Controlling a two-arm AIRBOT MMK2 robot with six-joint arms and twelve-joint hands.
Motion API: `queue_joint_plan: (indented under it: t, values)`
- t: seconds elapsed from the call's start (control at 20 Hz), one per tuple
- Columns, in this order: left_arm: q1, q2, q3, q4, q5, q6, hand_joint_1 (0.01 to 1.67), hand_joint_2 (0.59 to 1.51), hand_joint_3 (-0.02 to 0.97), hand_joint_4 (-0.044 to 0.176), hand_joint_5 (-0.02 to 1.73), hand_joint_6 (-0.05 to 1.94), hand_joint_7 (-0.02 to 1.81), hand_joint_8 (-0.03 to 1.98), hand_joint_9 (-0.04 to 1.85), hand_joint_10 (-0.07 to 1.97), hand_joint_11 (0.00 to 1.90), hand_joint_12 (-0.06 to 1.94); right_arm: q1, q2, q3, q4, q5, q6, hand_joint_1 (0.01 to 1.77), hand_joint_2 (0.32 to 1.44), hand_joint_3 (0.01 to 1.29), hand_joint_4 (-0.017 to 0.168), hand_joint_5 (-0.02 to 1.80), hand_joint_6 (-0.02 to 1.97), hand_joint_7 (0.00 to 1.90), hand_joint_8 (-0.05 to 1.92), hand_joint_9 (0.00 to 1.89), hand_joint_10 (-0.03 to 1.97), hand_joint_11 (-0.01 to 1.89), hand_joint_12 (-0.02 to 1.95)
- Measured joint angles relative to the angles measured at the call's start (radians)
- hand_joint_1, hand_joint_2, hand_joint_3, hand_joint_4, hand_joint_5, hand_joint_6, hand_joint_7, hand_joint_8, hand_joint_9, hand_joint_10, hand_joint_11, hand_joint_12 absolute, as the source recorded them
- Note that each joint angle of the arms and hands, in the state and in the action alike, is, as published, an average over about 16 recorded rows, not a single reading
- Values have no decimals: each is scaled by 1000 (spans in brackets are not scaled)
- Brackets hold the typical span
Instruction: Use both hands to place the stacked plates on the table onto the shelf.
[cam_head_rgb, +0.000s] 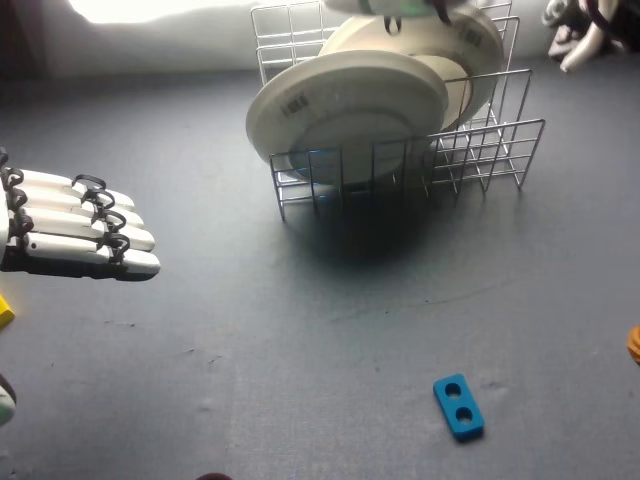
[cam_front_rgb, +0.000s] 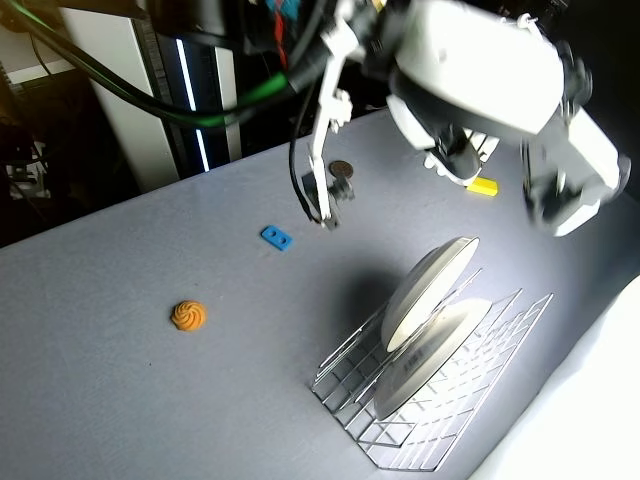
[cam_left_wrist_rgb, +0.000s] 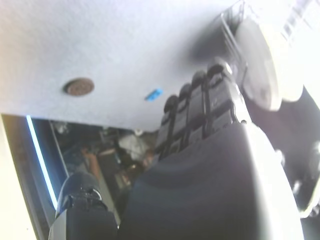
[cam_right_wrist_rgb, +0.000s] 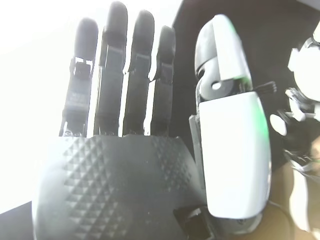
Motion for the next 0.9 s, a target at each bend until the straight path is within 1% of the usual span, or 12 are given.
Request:
queue_joint_plan:
  t: [0.15, 0.3, 0.4, 0.45, 0.55, 0.65, 0.7, 0.8, 0.9]
  values:
    - [-1, 4, -9, 7, 5, -3, 22, 988, 20, 0, 21, 10, 10, 14, 20, 10, 19, 2, -21, 54, -64, -147, 3, 86, 1037, 1068, 18, 3, 829, 37, 933, 17, 907, 13, 369, 1170]
    - [-4, 8, -16, 11, 10, -7, 22, 990, 20, 0, 27, 10, 21, 14, 31, 11, 22, 23, -47, 102, -115, -253, 6, 162, 1032, 1071, 18, 4, 824, 37, 926, 17, 895, 14, 352, 1168]
    - [-5, 10, -18, 15, 12, -8, 23, 998, 20, 0, 58, 14, 68, 24, 77, 28, 30, 130, -63, 127, -139, -291, 10, 199, 1023, 1071, 18, 4, 821, 43, 926, 22, 888, 20, 338, 1178]
    - [-6, 11, -19, 17, 13, -8, 27, 1006, 20, 0, 90, 35, 111, 56, 115, 74, 49, 230, -71, 138, -149, -304, 13, 211, 1009, 1066, 18, 4, 811, 71, 923, 41, 882, 42, 336, 1185]
    - [-8, 13, -22, 21, 16, -8, 40, 1022, 20, 0, 145, 172, 188, 230, 190, 265, 111, 466, -87, 155, -164, -324, 19, 230, 973, 1051, 18, 3, 755, 222, 877, 161, 839, 174, 337, 1244]
    - [-11, 15, -24, 24, 18, -9, 51, 1040, 20, 0, 234, 403, 300, 465, 299, 496, 224, 701, -99, 167, -175, -335, 27, 244, 932, 1034, 18, 3, 708, 453, 829, 386, 796, 408, 353, 1342]
    - [-13, 15, -25, 25, 19, -10, 60, 1049, 20, -1, 305, 521, 380, 582, 377, 613, 304, 820, -105, 171, -178, -337, 31, 247, 908, 1025, 18, 2, 704, 567, 820, 503, 789, 526, 380, 1389]
    - [-16, 17, -29, 29, 21, -11, 96, 1069, 19, -1, 506, 759, 591, 820, 585, 854, 517, 1060, -114, 177, -183, -338, 39, 250, 847, 1013, 18, 2, 748, 800, 852, 738, 826, 762, 500, 1478]
    - [-18, 18, -31, 31, 21, -11, 117, 1082, 19, -1, 615, 904, 713, 972, 705, 1009, 631, 1238, -121, 179, -186, -338, 44, 252, 809, 1006, 18, 2, 762, 945, 862, 879, 840, 906, 559, 1535]
